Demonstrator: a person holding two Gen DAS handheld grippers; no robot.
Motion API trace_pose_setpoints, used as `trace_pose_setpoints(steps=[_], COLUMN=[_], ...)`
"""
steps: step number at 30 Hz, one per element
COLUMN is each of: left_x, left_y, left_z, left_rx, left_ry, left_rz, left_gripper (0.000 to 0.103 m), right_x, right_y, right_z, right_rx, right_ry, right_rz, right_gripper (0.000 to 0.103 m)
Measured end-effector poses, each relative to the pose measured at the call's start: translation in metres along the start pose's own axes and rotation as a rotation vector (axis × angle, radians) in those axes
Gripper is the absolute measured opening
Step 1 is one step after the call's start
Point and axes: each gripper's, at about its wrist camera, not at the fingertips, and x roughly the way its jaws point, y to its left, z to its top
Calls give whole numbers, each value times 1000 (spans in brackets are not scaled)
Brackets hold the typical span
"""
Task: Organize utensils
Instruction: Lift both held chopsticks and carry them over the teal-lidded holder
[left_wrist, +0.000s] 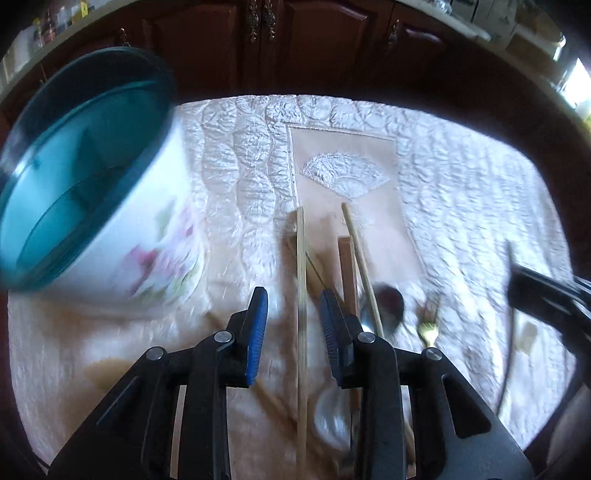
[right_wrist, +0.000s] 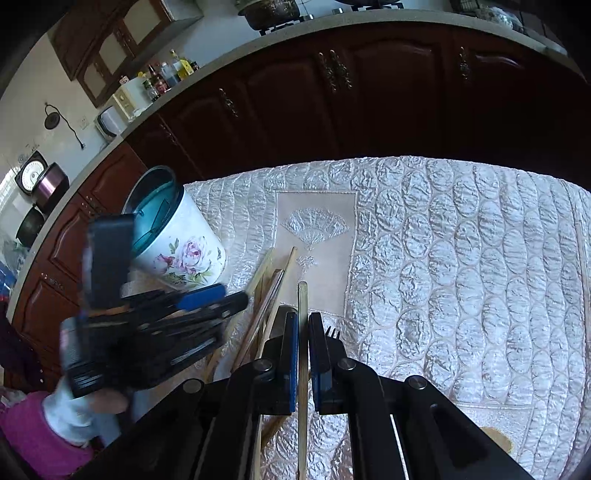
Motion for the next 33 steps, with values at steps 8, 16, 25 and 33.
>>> trace_pose_setpoints(steps=[8,16,25,33], left_x=[18,-60,-136,-220], left_y=[-14,14,36,76], left_z=[16,5,-10,4], left_rx=[29,-18,-58,-113], left_ry=[31,-68,-186,-311], left_rz=[3,-158,-225,-299], left_gripper=[4,4,4,4], right_x=[-12,-42,-73,-105], right_y=[1,16,46,89], right_z=[1,2,6,40], right_rx=[-9,-41,-71,-158], right_ry=[-17,-70,-117,-197], right_rz=[25,53,86,143], right_gripper=[5,5,5,5])
